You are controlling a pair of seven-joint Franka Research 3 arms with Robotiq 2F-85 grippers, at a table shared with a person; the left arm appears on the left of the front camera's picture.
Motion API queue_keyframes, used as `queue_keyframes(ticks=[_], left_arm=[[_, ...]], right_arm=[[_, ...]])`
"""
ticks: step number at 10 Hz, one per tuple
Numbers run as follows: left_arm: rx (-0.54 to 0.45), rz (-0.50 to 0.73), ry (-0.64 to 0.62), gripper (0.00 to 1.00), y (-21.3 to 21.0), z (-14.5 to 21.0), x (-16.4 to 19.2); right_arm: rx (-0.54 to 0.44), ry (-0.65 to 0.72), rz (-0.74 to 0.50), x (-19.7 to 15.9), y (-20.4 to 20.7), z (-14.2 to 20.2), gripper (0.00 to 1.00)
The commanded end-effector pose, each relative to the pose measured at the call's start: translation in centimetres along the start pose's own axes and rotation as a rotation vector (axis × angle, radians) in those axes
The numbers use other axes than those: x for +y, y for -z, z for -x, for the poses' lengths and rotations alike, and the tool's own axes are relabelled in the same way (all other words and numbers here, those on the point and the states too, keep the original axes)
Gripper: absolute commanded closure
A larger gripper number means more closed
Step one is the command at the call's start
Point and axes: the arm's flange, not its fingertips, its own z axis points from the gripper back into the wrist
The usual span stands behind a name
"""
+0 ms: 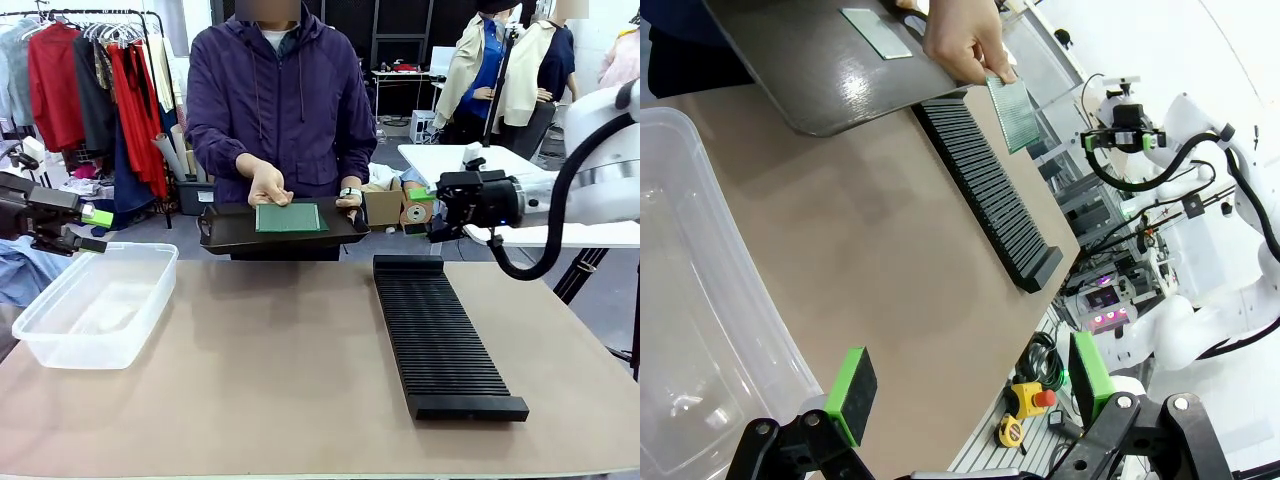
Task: Sort PCBs into racks and boxes based on the side picked up.
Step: Pick up the Blank PCB handed by the Human.
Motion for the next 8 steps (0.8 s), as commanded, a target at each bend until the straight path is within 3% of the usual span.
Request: queue_keyframes(ticks=[1,8], left_arm=[[-0.008,0.008,-0.011,0.00,-0.1,-0.1,-0.2],[-0.008,0.008,-0.011,0.00,-0.1,-0.1,-0.2]], right_arm=[[-0.027,0.011,-0.006,-0.8,2.0,-2.0,0.00],[-0.065,0.011,-0.030,-4.6,9.0,-5.1,0.00]])
